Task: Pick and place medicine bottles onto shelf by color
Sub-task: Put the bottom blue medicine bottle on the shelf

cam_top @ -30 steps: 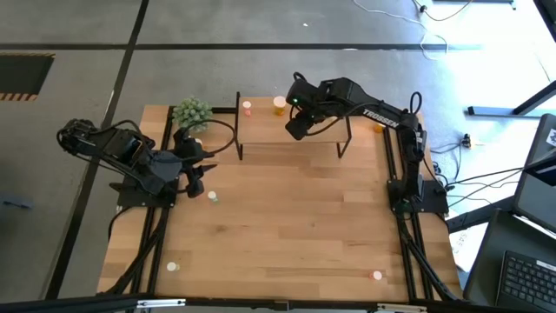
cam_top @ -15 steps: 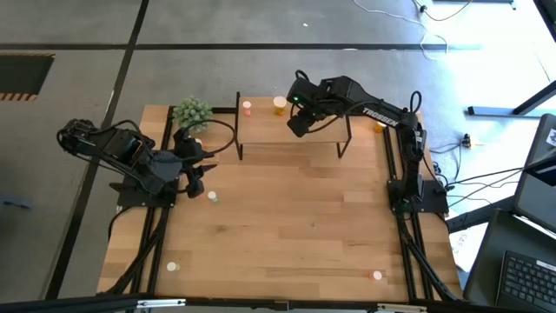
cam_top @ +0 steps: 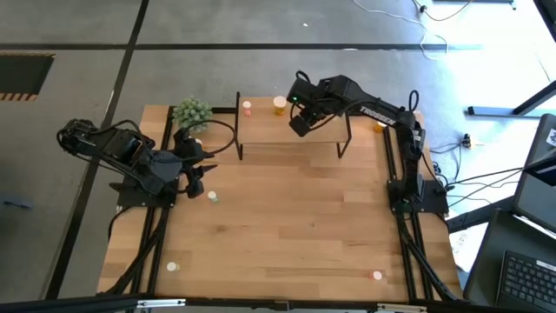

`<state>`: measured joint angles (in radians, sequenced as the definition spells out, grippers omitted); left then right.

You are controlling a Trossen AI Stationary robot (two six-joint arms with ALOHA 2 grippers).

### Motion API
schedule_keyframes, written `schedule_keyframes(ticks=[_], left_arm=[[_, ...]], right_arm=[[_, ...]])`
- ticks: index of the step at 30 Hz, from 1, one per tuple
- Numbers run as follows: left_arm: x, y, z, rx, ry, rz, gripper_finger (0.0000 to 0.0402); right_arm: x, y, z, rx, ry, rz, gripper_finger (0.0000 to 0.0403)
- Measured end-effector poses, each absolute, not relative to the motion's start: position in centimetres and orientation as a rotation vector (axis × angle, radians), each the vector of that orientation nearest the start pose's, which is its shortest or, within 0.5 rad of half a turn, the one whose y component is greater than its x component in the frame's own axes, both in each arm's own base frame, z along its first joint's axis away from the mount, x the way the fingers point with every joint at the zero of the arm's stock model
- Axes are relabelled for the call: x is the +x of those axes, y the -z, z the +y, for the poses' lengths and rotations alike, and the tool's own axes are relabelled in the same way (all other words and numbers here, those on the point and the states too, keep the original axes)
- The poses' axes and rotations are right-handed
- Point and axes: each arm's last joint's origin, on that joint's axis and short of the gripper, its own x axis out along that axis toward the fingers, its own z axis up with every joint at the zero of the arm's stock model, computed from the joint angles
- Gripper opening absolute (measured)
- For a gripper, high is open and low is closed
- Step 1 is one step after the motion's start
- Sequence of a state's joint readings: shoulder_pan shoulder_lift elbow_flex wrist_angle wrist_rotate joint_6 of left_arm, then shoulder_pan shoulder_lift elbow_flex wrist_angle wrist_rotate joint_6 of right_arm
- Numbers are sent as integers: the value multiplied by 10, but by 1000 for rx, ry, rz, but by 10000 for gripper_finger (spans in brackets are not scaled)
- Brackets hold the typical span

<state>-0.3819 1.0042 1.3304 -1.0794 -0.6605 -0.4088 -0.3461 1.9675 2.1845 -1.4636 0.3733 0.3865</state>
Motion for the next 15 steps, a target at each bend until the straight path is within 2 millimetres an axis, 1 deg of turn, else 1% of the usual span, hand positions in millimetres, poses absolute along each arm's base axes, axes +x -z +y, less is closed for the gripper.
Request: schedule_keyframes(ticks=[3, 11, 15], left_arm=[[153, -400, -42, -16, -390, 584, 128], [153, -400, -42, -15, -390, 584, 128], [153, -400, -42, -15, -390, 584, 128]], right_arm=[[349, -368, -141, 307, 869, 1158, 119], [349, -368, -142, 309, 871, 1152, 119], [349, -368, -144, 350, 874, 1135, 119]])
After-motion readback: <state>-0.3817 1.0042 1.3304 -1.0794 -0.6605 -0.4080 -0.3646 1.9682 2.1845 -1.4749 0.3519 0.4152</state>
